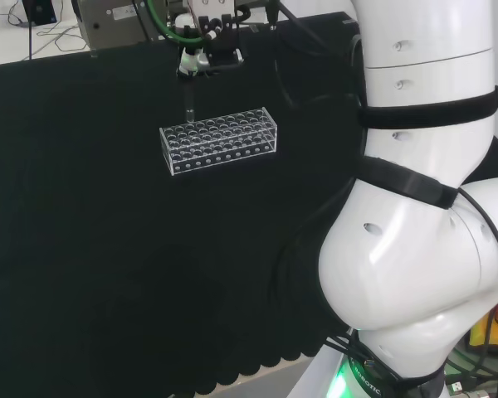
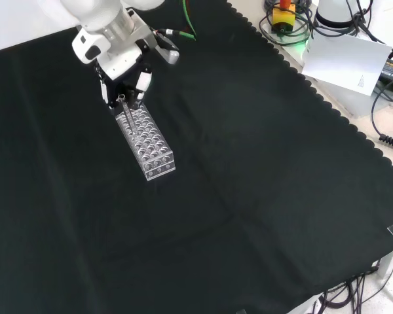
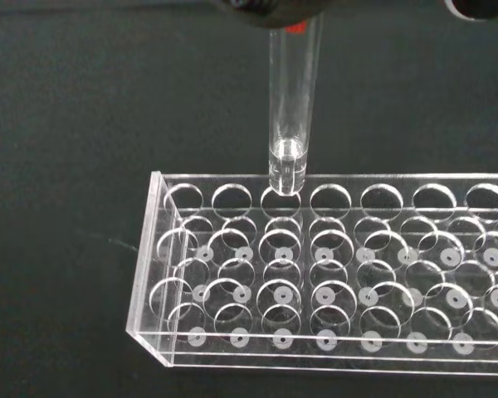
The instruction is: Pick up the test tube.
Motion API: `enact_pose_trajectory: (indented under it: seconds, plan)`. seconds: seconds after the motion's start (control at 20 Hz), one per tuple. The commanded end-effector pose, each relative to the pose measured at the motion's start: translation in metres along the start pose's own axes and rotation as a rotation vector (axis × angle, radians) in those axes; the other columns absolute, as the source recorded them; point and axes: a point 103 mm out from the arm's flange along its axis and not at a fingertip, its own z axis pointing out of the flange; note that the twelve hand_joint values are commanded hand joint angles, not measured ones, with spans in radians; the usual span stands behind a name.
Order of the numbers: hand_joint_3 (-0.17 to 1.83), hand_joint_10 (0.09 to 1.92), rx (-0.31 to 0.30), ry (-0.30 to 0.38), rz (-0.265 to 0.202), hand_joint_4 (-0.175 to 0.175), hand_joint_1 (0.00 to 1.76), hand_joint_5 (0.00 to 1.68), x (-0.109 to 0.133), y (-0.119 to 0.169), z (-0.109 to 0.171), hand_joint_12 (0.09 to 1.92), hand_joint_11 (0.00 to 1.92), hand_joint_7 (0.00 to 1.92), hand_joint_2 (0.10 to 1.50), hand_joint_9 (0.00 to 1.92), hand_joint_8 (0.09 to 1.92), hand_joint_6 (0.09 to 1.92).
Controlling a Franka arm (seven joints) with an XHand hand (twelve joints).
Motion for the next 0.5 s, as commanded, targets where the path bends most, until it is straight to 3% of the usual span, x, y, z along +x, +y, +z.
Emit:
enact_pose_trajectory:
  seconds: [0.05,0.5]
  plan:
    - [-0.17,0.38,-0.024,0.014,-0.009,-0.175,1.23,1.37,-0.005,-0.018,-0.025,0.79,1.36,1.68,1.05,1.68,0.59,0.36]
    - [-0.17,0.38,-0.086,0.009,-0.020,-0.175,1.23,1.37,-0.006,-0.045,-0.067,0.79,1.36,1.68,1.05,1.68,0.59,0.36]
